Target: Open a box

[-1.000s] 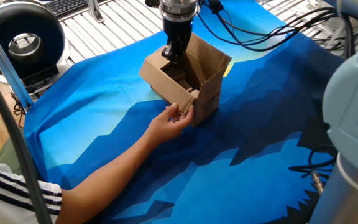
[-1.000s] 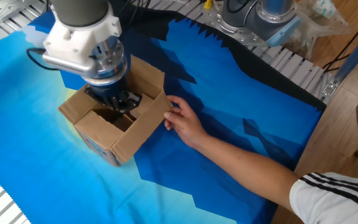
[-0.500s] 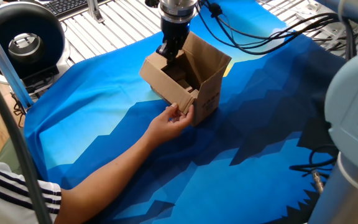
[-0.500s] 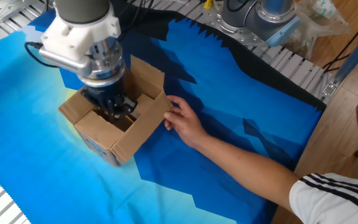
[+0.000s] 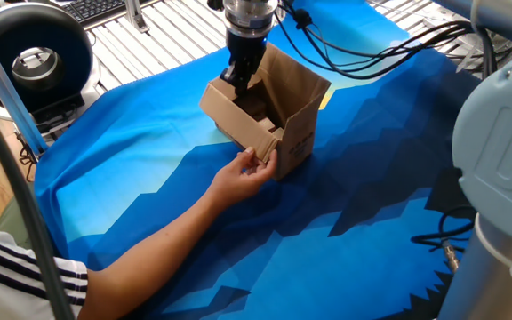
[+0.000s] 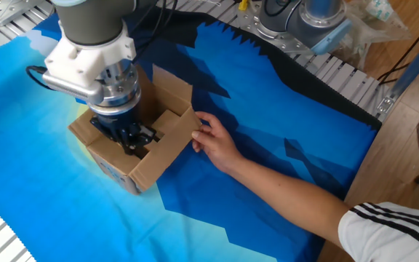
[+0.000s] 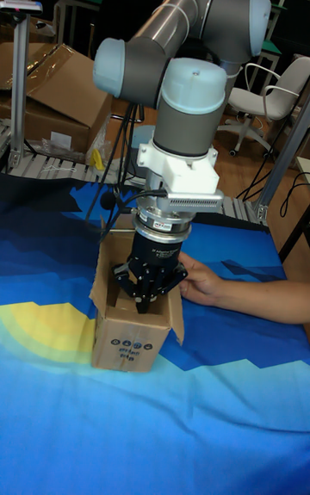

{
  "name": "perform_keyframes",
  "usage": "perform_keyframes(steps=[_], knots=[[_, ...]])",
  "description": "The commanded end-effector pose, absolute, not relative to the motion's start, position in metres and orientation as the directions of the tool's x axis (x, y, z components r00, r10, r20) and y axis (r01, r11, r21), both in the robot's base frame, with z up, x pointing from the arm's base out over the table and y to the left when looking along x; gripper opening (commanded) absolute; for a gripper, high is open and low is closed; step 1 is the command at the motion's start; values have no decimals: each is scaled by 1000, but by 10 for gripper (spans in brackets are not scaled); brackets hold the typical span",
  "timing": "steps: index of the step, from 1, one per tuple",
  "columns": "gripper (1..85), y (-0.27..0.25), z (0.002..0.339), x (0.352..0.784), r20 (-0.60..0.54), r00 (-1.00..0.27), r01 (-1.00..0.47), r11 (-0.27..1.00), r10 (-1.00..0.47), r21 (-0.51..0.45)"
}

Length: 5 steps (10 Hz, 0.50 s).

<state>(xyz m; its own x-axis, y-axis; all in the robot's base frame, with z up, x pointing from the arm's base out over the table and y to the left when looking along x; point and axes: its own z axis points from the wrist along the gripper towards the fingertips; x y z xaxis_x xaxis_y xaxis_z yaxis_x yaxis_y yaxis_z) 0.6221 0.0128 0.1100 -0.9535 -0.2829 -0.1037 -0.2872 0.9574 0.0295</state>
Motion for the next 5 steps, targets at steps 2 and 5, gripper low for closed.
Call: perform_keyframes(steps=[2,5], knots=[[13,22,106,619,-126,-956,-274,959,-263,78],[13,18,108,606,-122,-962,-255,965,-246,66]])
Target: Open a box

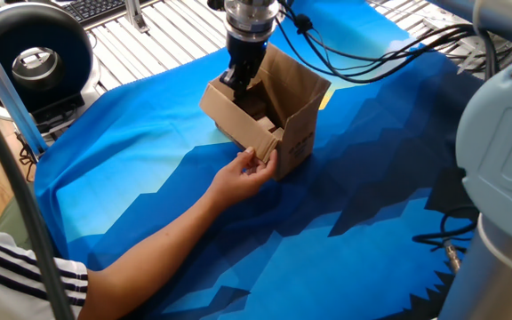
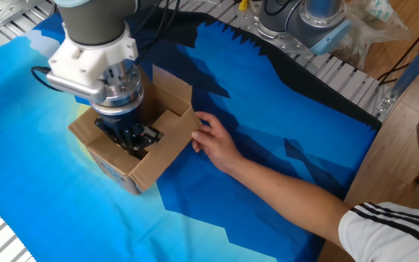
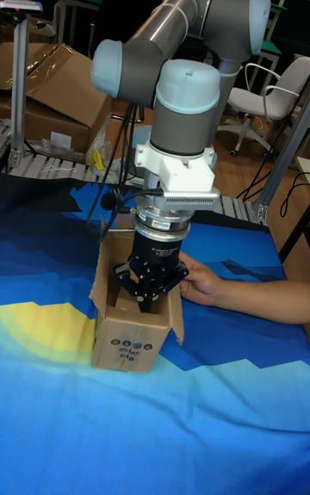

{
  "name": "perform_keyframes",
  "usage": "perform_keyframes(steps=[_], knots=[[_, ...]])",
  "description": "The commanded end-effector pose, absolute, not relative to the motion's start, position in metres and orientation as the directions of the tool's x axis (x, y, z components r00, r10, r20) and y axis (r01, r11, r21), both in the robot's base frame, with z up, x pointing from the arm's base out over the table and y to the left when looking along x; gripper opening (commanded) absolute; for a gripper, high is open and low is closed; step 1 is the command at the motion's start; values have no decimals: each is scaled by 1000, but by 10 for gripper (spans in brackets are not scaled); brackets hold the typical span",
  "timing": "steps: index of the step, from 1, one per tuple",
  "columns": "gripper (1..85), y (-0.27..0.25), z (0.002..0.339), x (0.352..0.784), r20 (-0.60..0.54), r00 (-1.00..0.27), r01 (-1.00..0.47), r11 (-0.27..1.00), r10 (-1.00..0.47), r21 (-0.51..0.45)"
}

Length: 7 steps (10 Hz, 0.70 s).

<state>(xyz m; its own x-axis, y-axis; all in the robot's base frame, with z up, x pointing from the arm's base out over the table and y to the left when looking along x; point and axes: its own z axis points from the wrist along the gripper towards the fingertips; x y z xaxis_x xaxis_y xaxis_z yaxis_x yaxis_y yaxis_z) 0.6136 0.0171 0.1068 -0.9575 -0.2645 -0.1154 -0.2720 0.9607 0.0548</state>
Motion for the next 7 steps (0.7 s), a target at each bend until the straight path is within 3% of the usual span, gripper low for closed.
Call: perform_keyframes(steps=[1,7], knots=[[13,16,109,601,-127,-962,-252,966,-243,62],[13,17,109,607,-171,-954,-255,966,-245,41]])
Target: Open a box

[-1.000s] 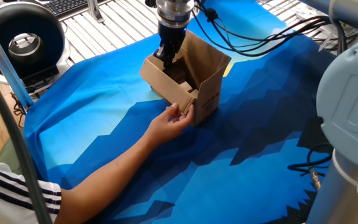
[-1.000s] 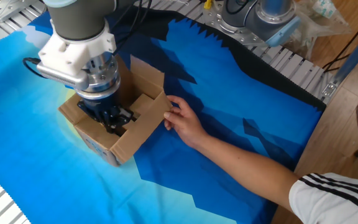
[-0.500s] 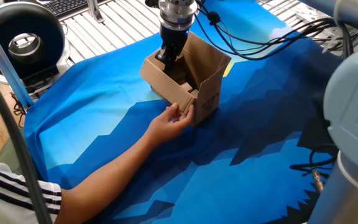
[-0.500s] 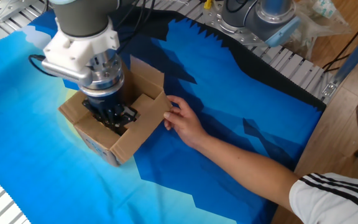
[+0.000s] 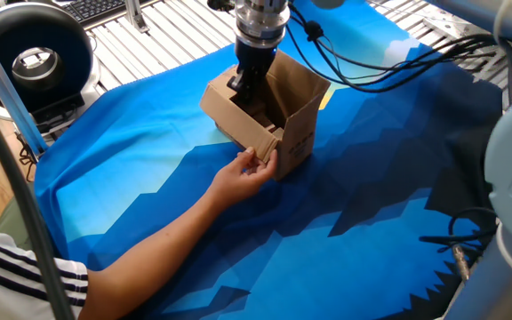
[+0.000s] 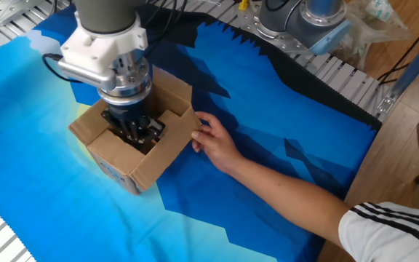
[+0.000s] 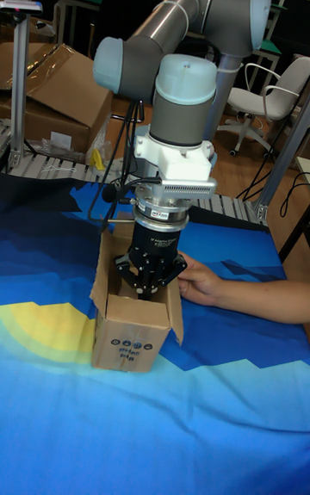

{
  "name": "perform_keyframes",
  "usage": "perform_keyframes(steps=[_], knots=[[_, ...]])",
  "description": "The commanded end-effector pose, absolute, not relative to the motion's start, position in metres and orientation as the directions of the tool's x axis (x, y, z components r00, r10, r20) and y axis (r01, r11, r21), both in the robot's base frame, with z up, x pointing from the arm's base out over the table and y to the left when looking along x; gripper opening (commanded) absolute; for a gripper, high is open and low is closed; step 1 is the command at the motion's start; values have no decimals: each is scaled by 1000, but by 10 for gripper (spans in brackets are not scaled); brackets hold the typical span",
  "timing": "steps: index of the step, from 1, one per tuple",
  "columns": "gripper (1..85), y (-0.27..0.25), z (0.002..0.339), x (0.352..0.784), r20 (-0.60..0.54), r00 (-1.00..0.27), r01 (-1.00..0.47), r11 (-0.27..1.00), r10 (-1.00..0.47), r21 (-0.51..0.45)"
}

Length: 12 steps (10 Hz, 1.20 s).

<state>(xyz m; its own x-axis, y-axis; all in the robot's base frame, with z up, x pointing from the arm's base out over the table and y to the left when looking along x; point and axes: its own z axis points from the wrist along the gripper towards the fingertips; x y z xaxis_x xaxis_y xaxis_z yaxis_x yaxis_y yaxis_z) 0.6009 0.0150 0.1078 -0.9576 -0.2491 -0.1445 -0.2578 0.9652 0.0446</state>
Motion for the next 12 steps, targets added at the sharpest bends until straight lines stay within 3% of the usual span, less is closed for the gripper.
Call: perform_keyframes(steps=[1,5,12], knots=[[13,16,111,614,-185,-949,-262,965,-253,23],[13,13,125,636,-215,-938,-271,962,-272,-34],[13,33,175,656,-162,-949,-273,962,-271,-14]])
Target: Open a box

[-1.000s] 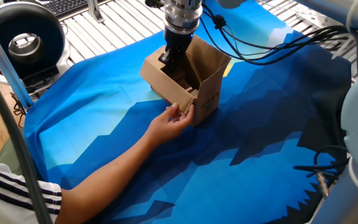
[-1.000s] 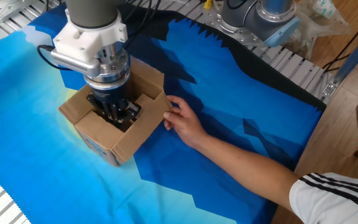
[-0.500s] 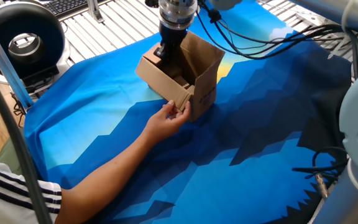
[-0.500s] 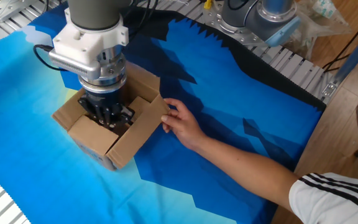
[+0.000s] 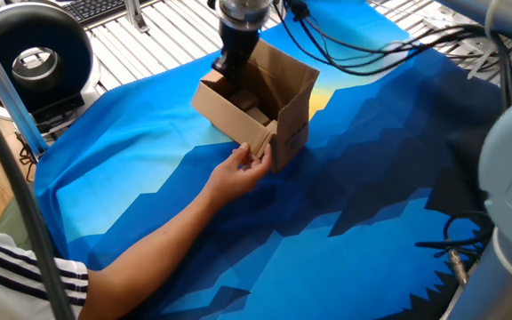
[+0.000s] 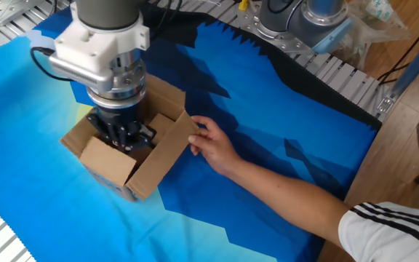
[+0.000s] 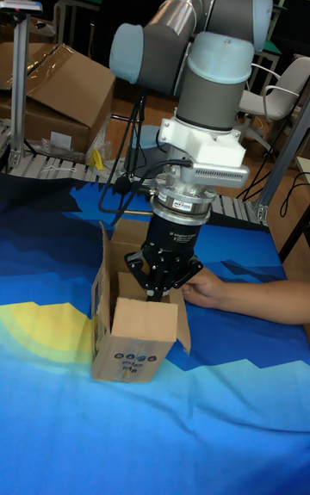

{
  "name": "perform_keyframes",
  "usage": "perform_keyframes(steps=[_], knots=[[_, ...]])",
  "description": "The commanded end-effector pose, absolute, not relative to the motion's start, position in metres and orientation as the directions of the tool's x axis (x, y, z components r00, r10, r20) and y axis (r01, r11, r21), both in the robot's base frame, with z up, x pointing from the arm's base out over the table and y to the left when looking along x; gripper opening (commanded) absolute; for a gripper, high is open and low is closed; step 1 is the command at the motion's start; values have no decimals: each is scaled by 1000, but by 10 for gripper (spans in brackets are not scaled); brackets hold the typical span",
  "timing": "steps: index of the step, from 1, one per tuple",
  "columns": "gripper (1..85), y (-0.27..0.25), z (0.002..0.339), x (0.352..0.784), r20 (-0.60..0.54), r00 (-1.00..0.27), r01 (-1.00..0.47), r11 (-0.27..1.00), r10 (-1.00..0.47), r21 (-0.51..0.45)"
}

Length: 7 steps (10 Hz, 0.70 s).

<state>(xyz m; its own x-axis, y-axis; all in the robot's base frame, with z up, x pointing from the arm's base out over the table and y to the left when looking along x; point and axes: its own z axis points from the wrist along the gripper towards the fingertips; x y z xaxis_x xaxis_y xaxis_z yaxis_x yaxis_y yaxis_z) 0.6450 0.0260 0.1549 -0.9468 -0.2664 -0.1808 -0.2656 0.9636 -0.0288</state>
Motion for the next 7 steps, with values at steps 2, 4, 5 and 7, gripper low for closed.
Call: perform_keyframes(steps=[2,4,5,7], knots=[[13,29,187,672,-142,-945,-297,955,-295,-9],[13,28,193,690,-128,-944,-307,952,-305,-6],[13,29,193,699,-128,-943,-310,951,-308,-8],[13,36,181,717,-149,-938,-317,949,-314,-8]])
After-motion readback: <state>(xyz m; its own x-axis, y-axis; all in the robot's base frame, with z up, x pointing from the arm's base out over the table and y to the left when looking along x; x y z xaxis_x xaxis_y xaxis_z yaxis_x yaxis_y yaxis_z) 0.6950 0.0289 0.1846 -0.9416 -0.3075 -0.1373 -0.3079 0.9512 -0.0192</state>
